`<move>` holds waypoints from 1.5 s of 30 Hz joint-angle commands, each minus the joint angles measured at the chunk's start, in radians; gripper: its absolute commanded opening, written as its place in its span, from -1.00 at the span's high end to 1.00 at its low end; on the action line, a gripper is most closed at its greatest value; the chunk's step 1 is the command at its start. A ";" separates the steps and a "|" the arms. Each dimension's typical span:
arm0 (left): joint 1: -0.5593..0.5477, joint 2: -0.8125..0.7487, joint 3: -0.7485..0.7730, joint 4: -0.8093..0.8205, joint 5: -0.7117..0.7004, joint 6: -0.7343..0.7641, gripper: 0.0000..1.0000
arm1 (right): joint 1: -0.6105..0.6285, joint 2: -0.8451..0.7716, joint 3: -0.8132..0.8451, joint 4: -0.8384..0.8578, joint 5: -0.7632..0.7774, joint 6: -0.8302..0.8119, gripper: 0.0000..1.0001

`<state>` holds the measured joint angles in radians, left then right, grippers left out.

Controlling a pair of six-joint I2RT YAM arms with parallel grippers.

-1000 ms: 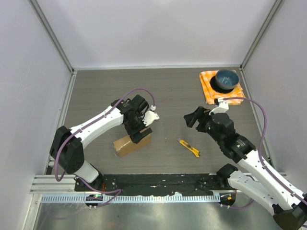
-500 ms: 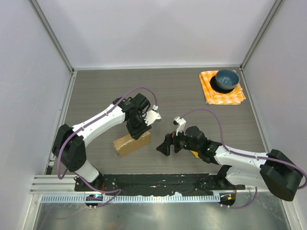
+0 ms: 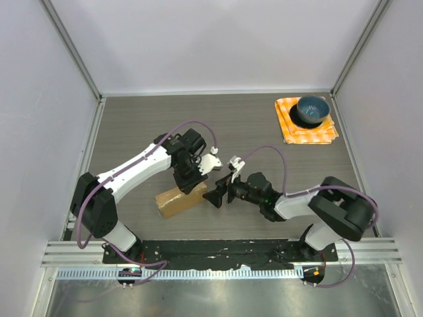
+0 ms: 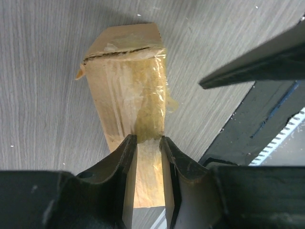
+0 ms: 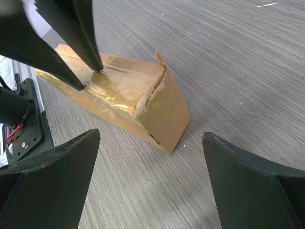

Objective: Unpack the express box
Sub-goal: Open the express box at the center of the board.

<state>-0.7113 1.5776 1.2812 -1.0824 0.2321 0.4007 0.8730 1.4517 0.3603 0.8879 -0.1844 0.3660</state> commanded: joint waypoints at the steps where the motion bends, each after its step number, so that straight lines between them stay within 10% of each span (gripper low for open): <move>1: -0.002 -0.082 0.037 -0.080 0.073 0.046 0.41 | 0.000 0.145 0.005 0.385 -0.081 -0.049 -0.90; 12: -0.002 -0.108 0.029 -0.160 0.110 0.090 0.38 | -0.002 0.441 0.045 0.781 -0.279 0.048 -0.91; 15: -0.002 -0.126 0.040 -0.168 0.112 0.079 -0.11 | -0.002 0.460 0.057 0.781 -0.276 0.018 -0.91; 16: -0.004 -0.129 0.040 -0.165 0.107 0.066 -0.62 | 0.000 0.460 0.060 0.781 -0.273 0.004 -0.91; 19: -0.002 -0.139 0.032 -0.154 0.076 0.058 -0.99 | -0.002 0.463 0.083 0.781 -0.257 -0.042 -0.91; 45: -0.002 -0.039 -0.103 0.022 -0.074 0.089 -1.00 | -0.025 0.401 0.011 0.747 -0.145 -0.220 -0.92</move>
<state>-0.7113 1.5436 1.1900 -1.1107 0.2371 0.4549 0.8532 1.8889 0.3702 1.3136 -0.3561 0.1898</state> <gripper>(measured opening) 0.996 0.959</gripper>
